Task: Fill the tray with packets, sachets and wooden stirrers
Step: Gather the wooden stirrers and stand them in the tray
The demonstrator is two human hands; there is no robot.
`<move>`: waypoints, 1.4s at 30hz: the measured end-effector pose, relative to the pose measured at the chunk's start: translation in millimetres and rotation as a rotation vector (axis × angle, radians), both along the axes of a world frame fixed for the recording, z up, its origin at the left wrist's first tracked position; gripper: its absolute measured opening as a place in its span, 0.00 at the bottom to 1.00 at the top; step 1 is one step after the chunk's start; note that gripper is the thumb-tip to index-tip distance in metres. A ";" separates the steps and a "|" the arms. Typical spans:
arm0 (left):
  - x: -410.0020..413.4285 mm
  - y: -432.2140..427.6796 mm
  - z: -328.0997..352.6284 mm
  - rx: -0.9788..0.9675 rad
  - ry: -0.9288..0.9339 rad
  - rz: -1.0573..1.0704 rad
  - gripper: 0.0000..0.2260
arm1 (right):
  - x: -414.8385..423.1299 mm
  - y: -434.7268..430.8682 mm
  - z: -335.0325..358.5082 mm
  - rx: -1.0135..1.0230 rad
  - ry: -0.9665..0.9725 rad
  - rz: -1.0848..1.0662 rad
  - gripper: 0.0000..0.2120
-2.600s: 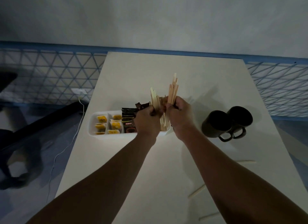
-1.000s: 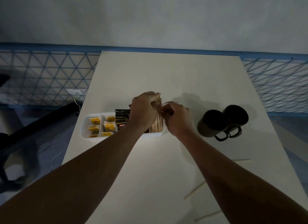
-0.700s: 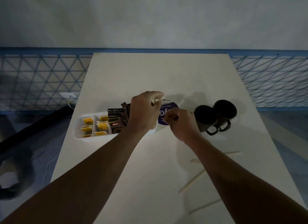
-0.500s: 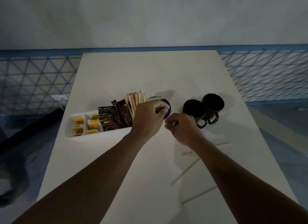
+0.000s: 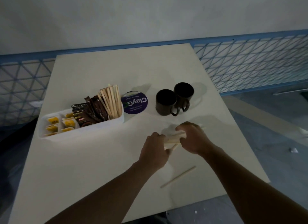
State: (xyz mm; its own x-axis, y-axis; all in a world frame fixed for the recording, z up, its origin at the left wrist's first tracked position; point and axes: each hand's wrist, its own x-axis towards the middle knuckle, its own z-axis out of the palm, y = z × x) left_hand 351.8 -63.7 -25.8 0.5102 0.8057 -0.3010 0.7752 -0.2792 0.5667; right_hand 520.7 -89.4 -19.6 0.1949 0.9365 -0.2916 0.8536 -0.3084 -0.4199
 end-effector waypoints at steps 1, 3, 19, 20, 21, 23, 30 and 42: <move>3.6 -7.4 -2.4 0.005 0.023 -0.024 0.27 | 4.3 -4.4 -0.5 -0.012 -0.009 0.001 0.24; 11.2 -20.9 -7.3 0.028 0.060 -0.072 0.35 | 12.5 -13.6 -2.8 -0.040 -0.034 0.018 0.26; 27.7 -54.6 -30.4 0.223 0.176 -0.138 0.46 | 38.8 -41.3 -22.1 0.035 -0.139 0.029 0.09; 27.4 -53.4 -31.0 0.238 0.164 -0.135 0.42 | 39.6 -41.5 -21.8 0.031 -0.129 0.028 0.09; 27.0 -52.2 -31.8 0.251 0.152 -0.130 0.39 | 40.3 -41.7 -21.4 0.028 -0.120 0.027 0.09; 25.2 -49.0 -33.9 0.267 0.114 -0.113 0.31 | 41.4 -41.1 -20.1 0.017 -0.104 0.032 0.08; 19.5 -30.9 -34.1 0.248 0.055 -0.052 0.09 | 43.8 -37.4 -17.1 -0.043 -0.067 0.043 0.06; 23.0 -11.4 -30.0 0.160 0.109 -0.125 0.07 | 28.9 -24.9 -17.9 -0.082 -0.052 0.125 0.08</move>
